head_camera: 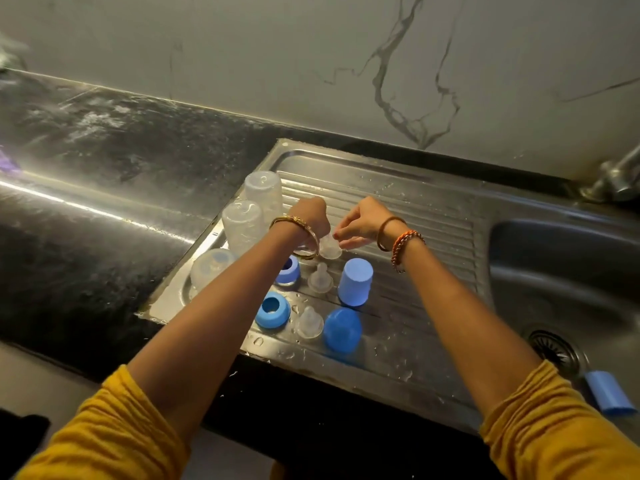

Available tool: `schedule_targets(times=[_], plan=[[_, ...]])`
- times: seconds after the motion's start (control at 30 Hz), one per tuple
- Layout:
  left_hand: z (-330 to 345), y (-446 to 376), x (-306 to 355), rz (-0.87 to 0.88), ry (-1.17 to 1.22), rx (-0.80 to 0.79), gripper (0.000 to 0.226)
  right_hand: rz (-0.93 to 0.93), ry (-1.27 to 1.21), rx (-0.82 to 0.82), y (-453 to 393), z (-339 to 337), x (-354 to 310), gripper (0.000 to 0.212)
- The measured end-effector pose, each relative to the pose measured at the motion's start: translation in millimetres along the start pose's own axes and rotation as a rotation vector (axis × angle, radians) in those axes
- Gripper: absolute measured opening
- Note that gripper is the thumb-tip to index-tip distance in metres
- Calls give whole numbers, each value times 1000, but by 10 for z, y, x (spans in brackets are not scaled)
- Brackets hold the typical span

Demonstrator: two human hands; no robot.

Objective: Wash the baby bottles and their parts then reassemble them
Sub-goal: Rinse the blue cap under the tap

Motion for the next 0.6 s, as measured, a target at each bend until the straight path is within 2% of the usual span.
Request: schedule_targets(times=[0.2, 0.27, 0.33, 0.4, 0.47, 0.6], plan=[[-199, -24, 517, 130, -47, 231, 23, -77, -132, 99, 247, -430, 165, 17], [-152, -49, 882, 232, -18, 299, 25, -134, -198, 241, 406, -743, 333, 5], [-12, -53, 1305, 330, 36, 333, 25, -189, -244, 424, 585, -1107, 605, 14], [205, -69, 1697, 388, 143, 324, 25, -192, -255, 603, 763, -1440, 976, 17], [487, -117, 2039, 396, 243, 291, 25, -147, -244, 738, 942, -1746, 1429, 9], [1207, -302, 2470, 338, 341, 121, 32, -29, -196, 857, 1180, -2129, 2319, 8]])
Point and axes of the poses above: each hand's wrist, its own y-axis away from the middle knuckle, its own z-axis out of the palm, x = y × z, the point moved 5 cm from there along -y, towards the middle knuckle, and after that the axes turned 15 degrees about z, right-handed, at the moved point
